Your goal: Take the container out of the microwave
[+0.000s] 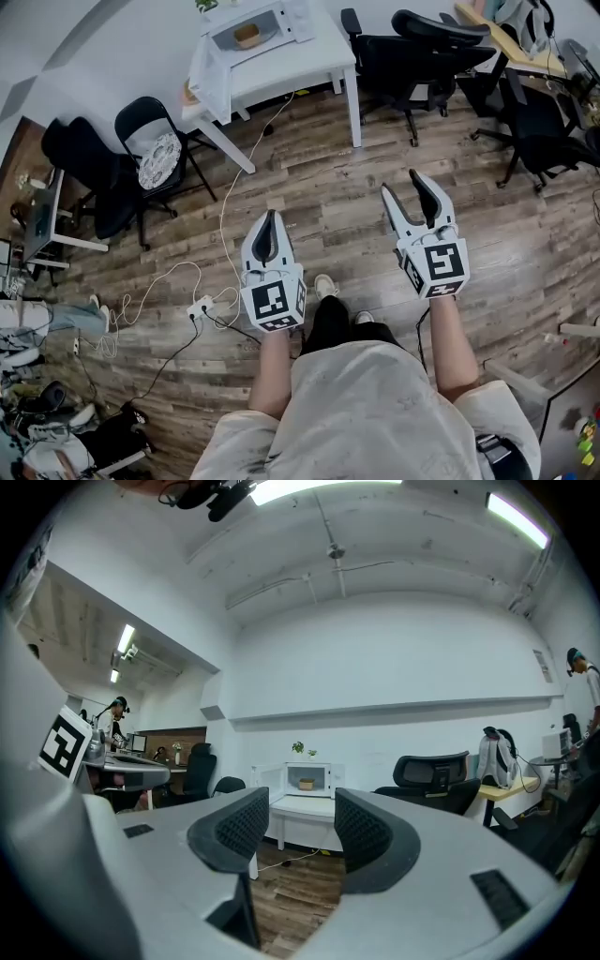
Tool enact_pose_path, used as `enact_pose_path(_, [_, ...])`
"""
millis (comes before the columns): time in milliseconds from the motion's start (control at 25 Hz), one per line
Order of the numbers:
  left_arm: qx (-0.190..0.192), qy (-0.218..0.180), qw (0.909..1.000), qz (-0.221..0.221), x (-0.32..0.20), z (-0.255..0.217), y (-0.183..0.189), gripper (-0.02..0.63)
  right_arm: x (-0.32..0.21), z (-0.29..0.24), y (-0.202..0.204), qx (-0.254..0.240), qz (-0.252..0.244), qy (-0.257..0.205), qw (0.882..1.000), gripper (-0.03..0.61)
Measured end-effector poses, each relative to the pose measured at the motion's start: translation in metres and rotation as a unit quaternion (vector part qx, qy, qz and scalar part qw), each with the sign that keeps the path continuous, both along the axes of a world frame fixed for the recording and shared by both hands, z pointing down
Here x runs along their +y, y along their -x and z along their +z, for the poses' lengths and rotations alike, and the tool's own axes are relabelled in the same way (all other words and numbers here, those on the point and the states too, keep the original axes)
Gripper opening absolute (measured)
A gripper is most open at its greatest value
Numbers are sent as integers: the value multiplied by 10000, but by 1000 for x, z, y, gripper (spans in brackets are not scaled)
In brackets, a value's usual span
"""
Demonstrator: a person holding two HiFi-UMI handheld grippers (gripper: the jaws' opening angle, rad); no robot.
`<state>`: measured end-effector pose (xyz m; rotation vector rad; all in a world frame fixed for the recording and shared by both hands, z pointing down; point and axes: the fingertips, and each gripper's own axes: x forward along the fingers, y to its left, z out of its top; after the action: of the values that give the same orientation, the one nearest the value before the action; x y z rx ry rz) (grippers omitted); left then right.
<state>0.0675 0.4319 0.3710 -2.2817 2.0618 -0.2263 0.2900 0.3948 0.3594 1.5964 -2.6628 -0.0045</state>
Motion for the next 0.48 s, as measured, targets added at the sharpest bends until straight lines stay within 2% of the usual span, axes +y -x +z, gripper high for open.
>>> enact_pose_path(480, [88, -89, 9999, -44, -67, 0, 54, 6, -68, -4, 53, -32, -87, -39, 9999, 219])
